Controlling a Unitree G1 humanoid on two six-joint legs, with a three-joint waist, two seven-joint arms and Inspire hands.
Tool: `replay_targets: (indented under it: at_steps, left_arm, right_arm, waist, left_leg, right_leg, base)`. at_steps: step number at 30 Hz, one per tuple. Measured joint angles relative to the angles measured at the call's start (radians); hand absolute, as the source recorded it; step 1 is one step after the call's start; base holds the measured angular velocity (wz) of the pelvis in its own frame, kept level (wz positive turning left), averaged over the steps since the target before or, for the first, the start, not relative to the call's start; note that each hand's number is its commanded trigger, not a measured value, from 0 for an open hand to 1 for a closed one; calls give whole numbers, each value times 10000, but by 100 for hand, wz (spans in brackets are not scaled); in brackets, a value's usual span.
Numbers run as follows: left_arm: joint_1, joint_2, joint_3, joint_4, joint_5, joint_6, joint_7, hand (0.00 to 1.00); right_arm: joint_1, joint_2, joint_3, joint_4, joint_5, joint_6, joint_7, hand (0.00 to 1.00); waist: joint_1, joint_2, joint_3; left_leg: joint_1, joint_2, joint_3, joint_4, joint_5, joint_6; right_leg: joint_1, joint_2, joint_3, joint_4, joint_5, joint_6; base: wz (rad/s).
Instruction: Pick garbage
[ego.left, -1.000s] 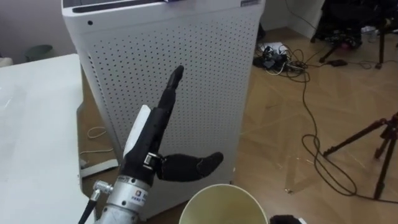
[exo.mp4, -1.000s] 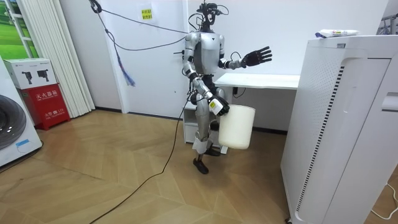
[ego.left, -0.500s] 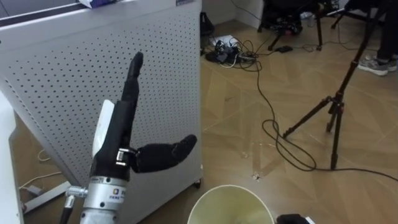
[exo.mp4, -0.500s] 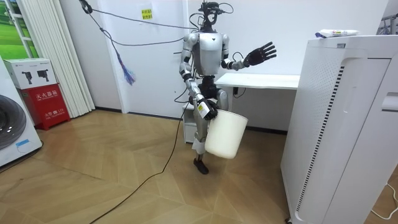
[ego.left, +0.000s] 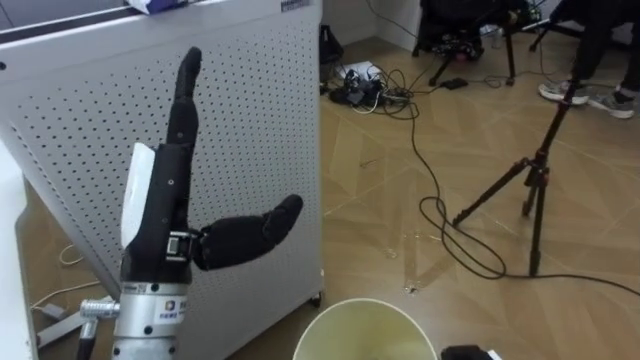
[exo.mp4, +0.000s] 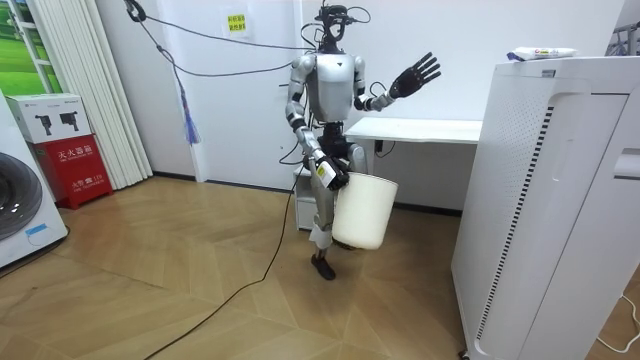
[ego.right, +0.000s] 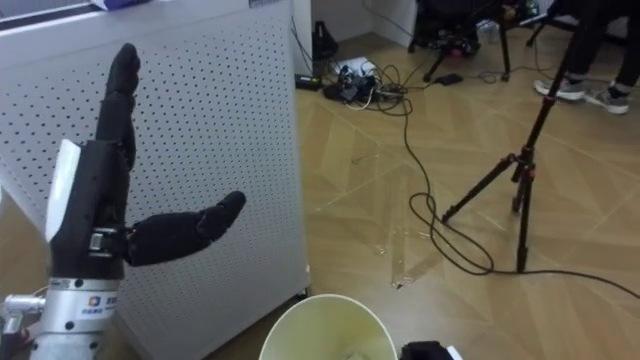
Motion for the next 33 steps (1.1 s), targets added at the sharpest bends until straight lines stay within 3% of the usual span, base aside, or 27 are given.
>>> replay_targets:
  at_steps: [1,2,3,4,5,6,7,8,9,10,12,13,14,15,16,18,20,22,24,25,26,29,31,32,33]
  left_arm:
    - [0,-5,0,67,6,-94,45,0]
    - [1,-3,27,238,5,-267,123,0]
    - [30,-8,30,428,-1,-339,202,0]
    - [55,-23,28,445,12,-338,232,0]
    - [26,-73,25,435,69,-410,272,0]
    - [22,-77,25,445,156,-504,353,0]
    - [26,-67,26,457,171,-517,358,0]
    - [36,-70,28,486,189,-518,396,0]
    - [79,-71,41,489,196,-520,526,0]
    - [84,-70,57,489,195,-521,568,0]
    - [91,-76,182,487,255,-586,573,0]
    - [102,-82,219,488,303,-586,573,0]
    - [91,-67,268,482,495,-604,587,0]
    - [92,-69,257,477,622,-655,633,0]
    - [107,-68,257,476,657,-665,666,0]
    - [72,-67,255,469,653,-662,737,0]
    - [-24,-48,255,470,694,-664,734,0]
    - [-169,-55,255,460,853,-669,753,0]
    - [-456,-43,231,463,1024,-678,807,0]
    - [-491,-29,217,463,1112,-688,879,0]
    - [-486,38,22,441,1354,-965,1067,0]
    - [-629,19,-180,209,1375,-1301,1109,0]
    - [-711,32,-179,167,1364,-1393,1137,0]
    - [-710,66,-179,72,1358,-1384,1165,0]
    - [-713,169,-174,-26,1363,-1366,1241,0]
  right_arm:
    - [20,-7,0,0,7,-2,-9,100]
    - [62,-15,27,2,5,0,-31,100]
    - [115,-28,63,2,-4,8,-76,100]
    - [134,-27,57,2,-3,7,-100,100]
    - [147,-22,37,9,30,8,-188,100]
    - [147,-52,-13,68,35,9,-271,100]
    - [148,-62,-19,125,56,8,-342,100]
    - [147,-72,-19,259,77,8,-457,100]
    - [148,-106,-11,363,76,8,-542,100]
    - [156,-110,-8,400,72,8,-573,100]
    - [234,-133,12,422,67,13,-636,100]
    - [259,-127,12,422,53,16,-634,100]
    - [276,-124,-2,421,53,16,-613,100]
    - [277,-127,-32,411,82,15,-558,100]
    - [276,-128,-48,396,94,14,-544,100]
    - [236,-125,-79,321,97,1,-583,100]
    - [216,-99,-56,328,89,-5,-604,100]
    - [207,-15,-51,335,76,-4,-677,100]
    - [181,-22,-55,313,122,-9,-727,100]
    - [182,-19,-55,313,174,-14,-729,100]
    - [208,-18,-56,333,418,-47,-717,100]
    - [128,-27,-69,331,395,-165,-664,100]
    - [136,-23,-59,331,319,-180,-645,100]
    - [140,-23,-45,330,309,-182,-661,100]
    - [133,-19,-26,325,310,-182,-690,100]
  waist:
    - [2,42,13]
    - [129,7,56]
    - [213,30,9]
    - [167,48,-35]
    - [85,11,-13]
    - [88,-59,0]
    - [128,-121,23]
    - [247,-249,56]
    - [399,-235,42]
    - [475,-213,28]
    - [555,-118,-51]
    - [520,-84,-106]
    - [492,-139,-231]
    - [542,-280,-233]
    - [604,-315,-223]
    - [632,-350,-204]
    - [586,-341,-200]
    - [563,-352,-183]
    - [465,-368,-132]
    - [450,-347,-125]
    - [443,-296,-92]
    - [430,-146,-15]
    - [289,-70,-15]
    - [228,-65,-18]
    - [208,-93,-24]
  left_leg:
    - [-243,46,-191,582,149,-13]
    - [-720,107,-423,1483,607,16]
    - [-1058,16,-717,2026,837,51]
    - [-1167,-111,-809,2039,854,41]
    - [-1490,-479,-981,1848,507,313]
    - [-1929,-843,-1041,1383,387,445]
    - [-2124,-1017,-1028,1027,386,446]
    - [-2409,-1318,-1048,-8,433,385]
    - [-2616,-1384,-1061,-1219,597,293]
    - [-2722,-1385,-1061,-1820,778,283]
    - [-2888,-1307,-1168,-3664,1722,454]
    - [-2848,-1331,-1174,-3762,2068,499]
    - [-2702,-1455,-1059,-3721,2504,751]
    - [-2553,-1564,-811,-3610,2643,1000]
    - [-2522,-1632,-751,-3467,2671,1167]
    - [-2568,-1919,-578,-2687,1899,1482]
    - [-2470,-2114,-448,-2299,1358,1679]
    - [-2216,-2342,-366,-2072,919,1865]
    - [-1778,-2643,-440,-1986,488,2073]
    - [-1652,-2667,-479,-2029,401,2100]
    - [-1422,-2698,-664,-2144,283,2138]
    - [-1134,-2621,-993,-2572,275,2147]
    - [-966,-2584,-1232,-2757,283,2128]
    - [-866,-2588,-1363,-2827,263,2076]
    - [-823,-2622,-1479,-2831,210,1983]
  right_leg:
    - [4,54,32,145,-103,-21]
    - [44,185,275,409,-235,-136]
    - [72,274,542,494,-311,-241]
    - [72,286,604,505,-368,-236]
    - [72,290,750,487,-415,-253]
    - [149,315,946,336,-419,-244]
    - [235,325,1072,237,-403,-245]
    - [427,312,1307,39,-371,-281]
    - [647,321,1383,-185,-357,-302]
    - [755,321,1376,-259,-378,-315]
    - [1151,306,1302,-348,-703,-204]
    - [1284,264,1300,-339,-823,-147]
    - [1440,32,1048,-306,-1102,14]
    - [1593,-347,568,-313,-1302,219]
    - [1669,-525,305,-326,-1389,323]
    - [1983,-1020,-339,-279,-1615,666]
    - [2046,-1392,-609,449,-1687,820]
    - [1708,-1876,-781,1879,-1489,1165]
    - [1255,-2377,-1122,3486,-667,1409]
    - [1201,-2425,-1136,3717,-421,1409]
    - [1164,-2476,-1175,3872,-259,1435]
    - [288,-2427,-1307,3656,-788,1316]
    - [-74,-2397,-1315,2586,-809,1343]
    - [-134,-2321,-1303,1421,-720,1402]
    - [-117,-2214,-1234,146,-120,1369]
  base:
    - [-28]
    - [-36]
    - [-30]
    - [4]
    - [28]
    - [30]
    - [12]
    - [-12]
    - [-20]
    - [-25]
    - [-13]
    - [4]
    - [-5]
    - [-15]
    - [-26]
    - [-5]
    - [9]
    - [12]
    - [19]
    - [11]
    - [13]
    - [25]
    - [37]
    - [31]
    - [34]
